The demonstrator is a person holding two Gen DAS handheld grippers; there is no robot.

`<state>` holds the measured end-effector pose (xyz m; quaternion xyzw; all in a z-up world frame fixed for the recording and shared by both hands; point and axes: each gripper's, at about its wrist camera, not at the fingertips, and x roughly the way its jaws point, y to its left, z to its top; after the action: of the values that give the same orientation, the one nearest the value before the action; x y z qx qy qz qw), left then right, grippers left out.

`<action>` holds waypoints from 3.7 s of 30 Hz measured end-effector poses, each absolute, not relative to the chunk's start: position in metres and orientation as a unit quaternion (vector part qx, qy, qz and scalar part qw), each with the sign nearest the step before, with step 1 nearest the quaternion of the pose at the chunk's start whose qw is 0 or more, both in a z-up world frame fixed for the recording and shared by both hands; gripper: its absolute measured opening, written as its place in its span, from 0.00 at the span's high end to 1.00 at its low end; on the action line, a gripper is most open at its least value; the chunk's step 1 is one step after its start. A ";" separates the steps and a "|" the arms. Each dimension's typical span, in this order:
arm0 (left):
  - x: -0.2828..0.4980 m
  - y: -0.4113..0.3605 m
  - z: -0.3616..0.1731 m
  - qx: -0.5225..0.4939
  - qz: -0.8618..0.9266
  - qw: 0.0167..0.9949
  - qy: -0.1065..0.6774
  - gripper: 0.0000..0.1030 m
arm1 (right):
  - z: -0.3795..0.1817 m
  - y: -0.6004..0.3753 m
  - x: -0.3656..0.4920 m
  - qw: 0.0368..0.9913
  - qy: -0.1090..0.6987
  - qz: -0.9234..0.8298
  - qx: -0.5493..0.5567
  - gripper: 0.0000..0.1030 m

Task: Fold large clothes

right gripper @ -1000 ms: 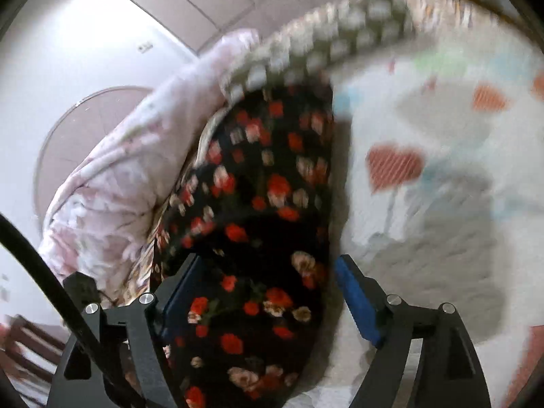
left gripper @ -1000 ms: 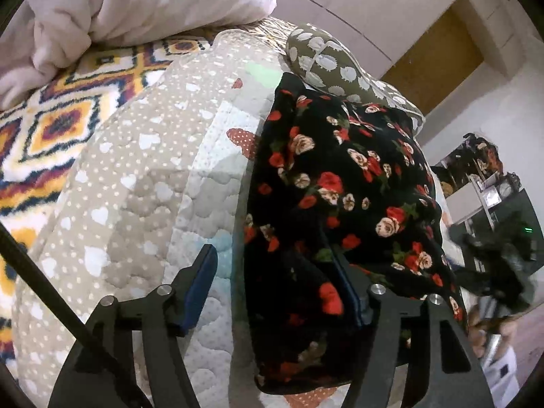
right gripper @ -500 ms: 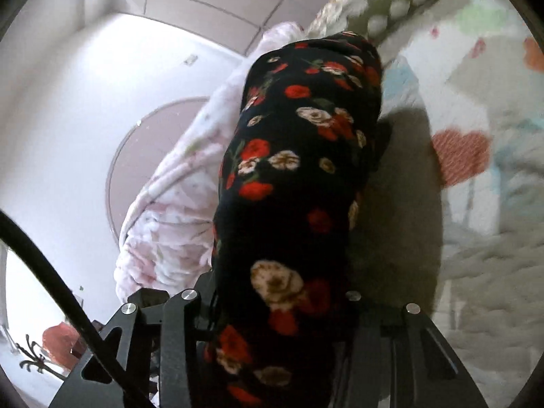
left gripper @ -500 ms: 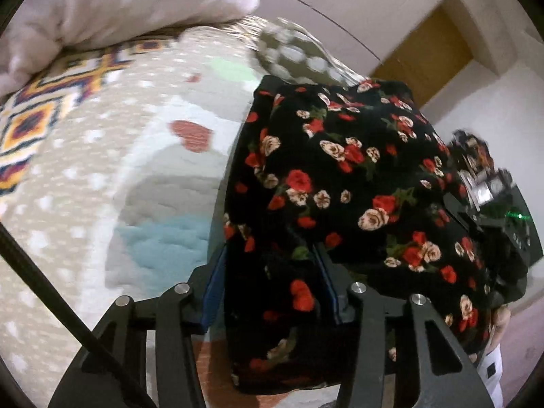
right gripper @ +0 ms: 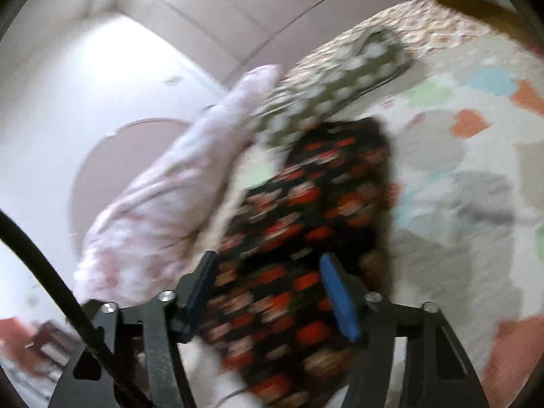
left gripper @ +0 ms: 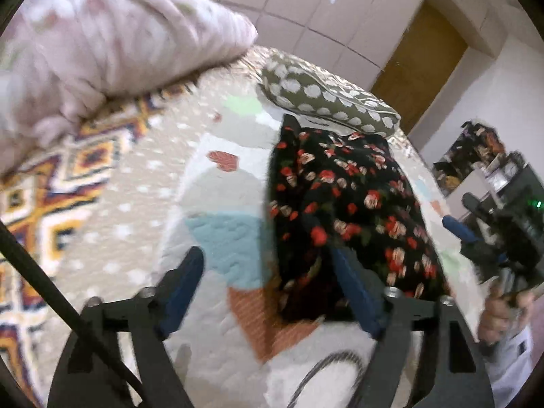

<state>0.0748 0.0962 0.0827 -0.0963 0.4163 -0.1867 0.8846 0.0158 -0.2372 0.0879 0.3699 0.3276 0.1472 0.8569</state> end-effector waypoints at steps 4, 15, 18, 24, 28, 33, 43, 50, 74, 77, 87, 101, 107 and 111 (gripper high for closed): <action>0.047 0.108 0.070 -0.079 -0.161 0.891 0.416 0.17 | 0.046 -0.201 0.009 0.812 0.376 0.192 0.402 0.52; 0.032 0.137 0.009 -0.088 -0.122 0.878 0.455 0.17 | 0.089 -0.157 0.049 0.847 0.388 0.156 0.328 0.68; 0.029 0.133 0.005 -0.076 -0.130 0.883 0.445 0.10 | 0.090 -0.134 0.095 0.848 0.401 0.158 0.309 0.68; 0.026 0.118 0.000 -0.035 -0.129 0.891 0.434 0.01 | 0.018 -0.085 0.180 0.757 0.483 0.203 0.390 0.72; 0.026 0.121 0.001 -0.053 -0.135 0.891 0.431 0.01 | 0.017 -0.048 0.183 0.768 0.488 0.229 0.345 0.72; 0.026 0.120 0.001 -0.052 -0.133 0.892 0.430 0.01 | 0.019 -0.055 0.169 0.742 0.483 0.258 0.386 0.72; 0.024 0.127 0.000 -0.072 -0.140 0.893 0.423 0.01 | 0.041 -0.052 0.128 0.689 0.455 0.308 0.473 0.68; 0.025 0.122 0.000 -0.058 -0.132 0.894 0.425 0.01 | 0.029 -0.069 0.095 0.721 0.465 0.212 0.467 0.60; -0.003 0.093 0.023 -0.023 -0.072 0.883 0.462 0.01 | 0.079 -0.159 -0.145 0.896 0.372 -0.017 0.242 0.44; -0.031 0.085 0.043 -0.032 -0.070 0.897 0.435 0.01 | 0.083 -0.158 -0.152 0.902 0.367 -0.024 0.227 0.41; -0.112 0.055 0.074 -0.050 -0.079 0.925 0.368 0.01 | 0.080 -0.157 -0.169 0.906 0.360 -0.061 0.214 0.38; -0.116 0.036 0.055 -0.029 -0.125 0.897 0.423 0.01 | 0.063 -0.163 -0.180 0.897 0.384 -0.101 0.192 0.37; -0.116 0.034 0.050 -0.027 -0.129 0.890 0.436 0.01 | 0.061 -0.148 -0.176 0.901 0.391 -0.093 0.165 0.36; -0.116 0.033 0.050 -0.026 -0.129 0.890 0.436 0.01 | 0.060 -0.142 -0.176 0.903 0.393 -0.092 0.148 0.36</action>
<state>-0.1165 0.0330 0.0498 -0.0259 0.4362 -0.1291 0.8902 -0.1759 -0.1415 0.0599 0.1483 0.3930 -0.0921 0.9028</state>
